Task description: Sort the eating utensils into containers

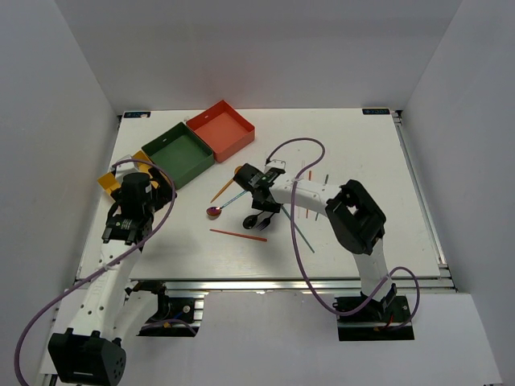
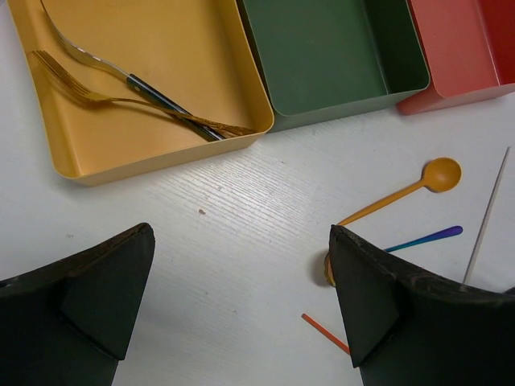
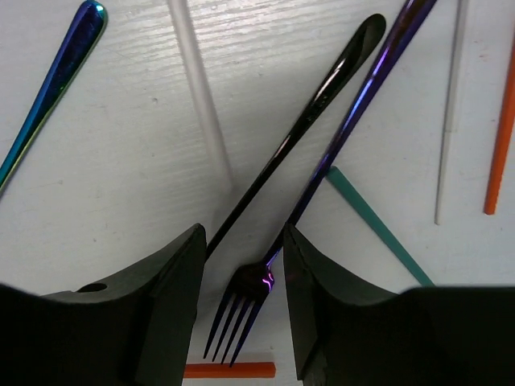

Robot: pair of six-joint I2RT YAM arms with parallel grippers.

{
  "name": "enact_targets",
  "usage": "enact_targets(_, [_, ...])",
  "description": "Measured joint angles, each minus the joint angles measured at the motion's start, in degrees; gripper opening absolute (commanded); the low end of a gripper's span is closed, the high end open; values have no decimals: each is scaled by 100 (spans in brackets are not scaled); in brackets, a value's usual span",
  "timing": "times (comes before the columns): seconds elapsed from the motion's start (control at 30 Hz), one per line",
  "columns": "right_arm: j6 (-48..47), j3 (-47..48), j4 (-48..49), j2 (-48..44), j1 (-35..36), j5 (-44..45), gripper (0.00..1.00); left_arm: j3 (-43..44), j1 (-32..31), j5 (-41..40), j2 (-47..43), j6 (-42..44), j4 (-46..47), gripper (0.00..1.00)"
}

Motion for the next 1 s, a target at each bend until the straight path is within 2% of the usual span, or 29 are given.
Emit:
enact_targets(0.27, [387, 76, -518, -4, 120, 310, 48, 2, -57, 2, -20, 0, -13, 98])
enact_targets(0.73, [570, 74, -608, 61, 107, 507, 43, 2, -61, 17, -20, 0, -20, 98])
enact_targets(1.0, [651, -81, -326, 208, 31, 422, 24, 2, -76, 15, -24, 4, -24, 98])
